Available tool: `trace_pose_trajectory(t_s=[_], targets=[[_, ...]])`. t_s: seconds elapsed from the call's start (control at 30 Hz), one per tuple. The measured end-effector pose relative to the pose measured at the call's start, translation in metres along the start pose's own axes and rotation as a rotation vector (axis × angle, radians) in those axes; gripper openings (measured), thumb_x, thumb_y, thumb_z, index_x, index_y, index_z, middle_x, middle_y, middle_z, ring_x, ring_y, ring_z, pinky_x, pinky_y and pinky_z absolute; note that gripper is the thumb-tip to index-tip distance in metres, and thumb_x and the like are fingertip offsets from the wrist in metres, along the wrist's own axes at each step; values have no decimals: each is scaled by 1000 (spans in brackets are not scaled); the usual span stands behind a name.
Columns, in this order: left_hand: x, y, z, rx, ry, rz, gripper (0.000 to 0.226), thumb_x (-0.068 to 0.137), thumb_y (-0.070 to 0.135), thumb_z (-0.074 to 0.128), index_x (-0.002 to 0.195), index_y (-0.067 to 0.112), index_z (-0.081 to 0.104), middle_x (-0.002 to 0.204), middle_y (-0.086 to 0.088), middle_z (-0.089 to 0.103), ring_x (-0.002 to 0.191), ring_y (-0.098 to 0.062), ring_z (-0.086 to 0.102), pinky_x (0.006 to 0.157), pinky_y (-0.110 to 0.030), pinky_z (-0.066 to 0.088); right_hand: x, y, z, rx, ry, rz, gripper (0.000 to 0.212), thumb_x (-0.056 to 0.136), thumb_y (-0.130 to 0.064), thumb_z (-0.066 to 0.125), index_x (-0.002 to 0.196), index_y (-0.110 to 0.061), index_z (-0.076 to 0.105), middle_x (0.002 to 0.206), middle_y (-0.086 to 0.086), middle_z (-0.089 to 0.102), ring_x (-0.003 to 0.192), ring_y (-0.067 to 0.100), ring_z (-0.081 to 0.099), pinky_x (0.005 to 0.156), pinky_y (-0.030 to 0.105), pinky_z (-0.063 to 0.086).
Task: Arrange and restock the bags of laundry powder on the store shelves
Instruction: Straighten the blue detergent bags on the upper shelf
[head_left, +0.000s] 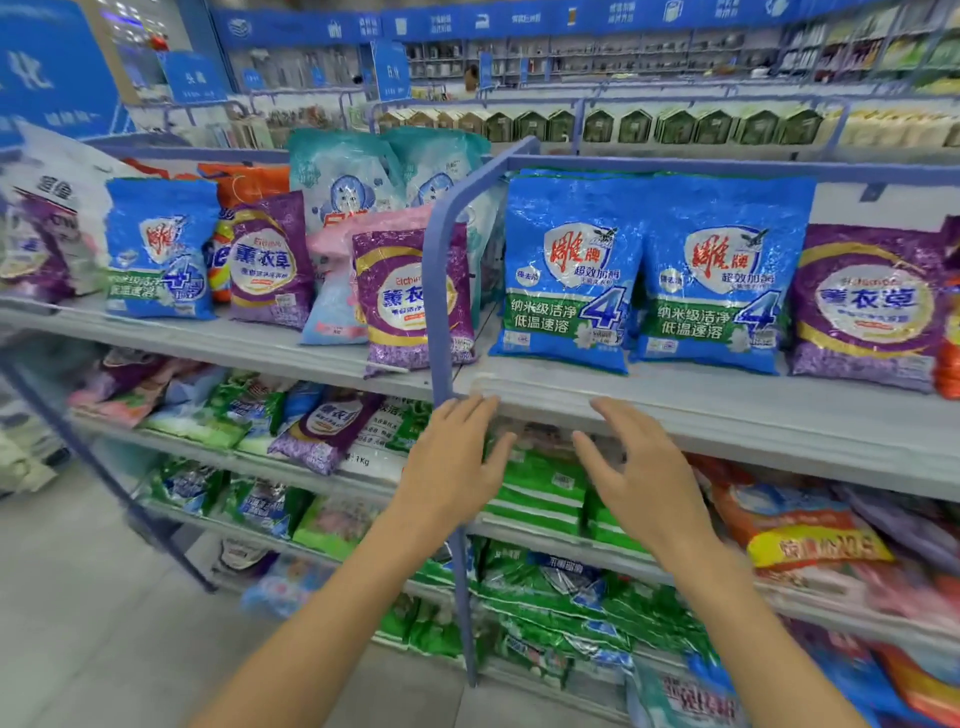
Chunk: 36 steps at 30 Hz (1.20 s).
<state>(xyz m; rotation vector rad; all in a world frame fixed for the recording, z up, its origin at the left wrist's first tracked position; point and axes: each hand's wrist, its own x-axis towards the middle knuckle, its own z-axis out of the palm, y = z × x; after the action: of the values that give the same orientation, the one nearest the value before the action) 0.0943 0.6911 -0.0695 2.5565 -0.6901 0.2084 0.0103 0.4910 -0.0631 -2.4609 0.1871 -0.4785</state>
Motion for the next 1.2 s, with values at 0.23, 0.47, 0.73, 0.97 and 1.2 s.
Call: trace_pose_trajectory(t_s=[0.23,0.47,0.73,0.97,1.2], targets=[[-74,-60,-13,79,-26,-165,62,105,46,45,157,15,34,160,-3,37,149,-21,30,123,-35,24,-37,-24,42,-4,-171,-46,58,103,-51,51,155,-28,40,159,-10,42,146,9,37,117,28,31],[-115,-147,-55,81,24,-329,63,104,51,44,157,19,33,160,1,37,150,-19,29,124,-38,25,-28,-95,101,10,-342,-104,63,103,-58,45,159,-32,31,163,-13,33,149,9,32,119,27,27],[-144,-268,-138,81,174,-450,60,101,48,52,150,15,47,152,-2,50,141,-21,44,118,-38,35,10,-222,194,79,-380,-218,62,104,-56,43,158,-29,32,162,-11,37,149,10,33,120,32,29],[-141,-369,-200,58,251,-479,59,101,46,52,151,15,45,153,-1,48,143,-20,41,119,-38,35,47,-316,268,109,-334,-231,62,102,-58,46,157,-29,36,159,-12,41,144,9,40,115,31,35],[-93,-437,-236,40,291,-431,59,101,45,52,151,15,45,154,-1,47,144,-20,39,121,-37,31,99,-364,317,105,-295,-191,65,102,-59,46,157,-27,36,157,-9,44,143,12,41,116,36,39]])
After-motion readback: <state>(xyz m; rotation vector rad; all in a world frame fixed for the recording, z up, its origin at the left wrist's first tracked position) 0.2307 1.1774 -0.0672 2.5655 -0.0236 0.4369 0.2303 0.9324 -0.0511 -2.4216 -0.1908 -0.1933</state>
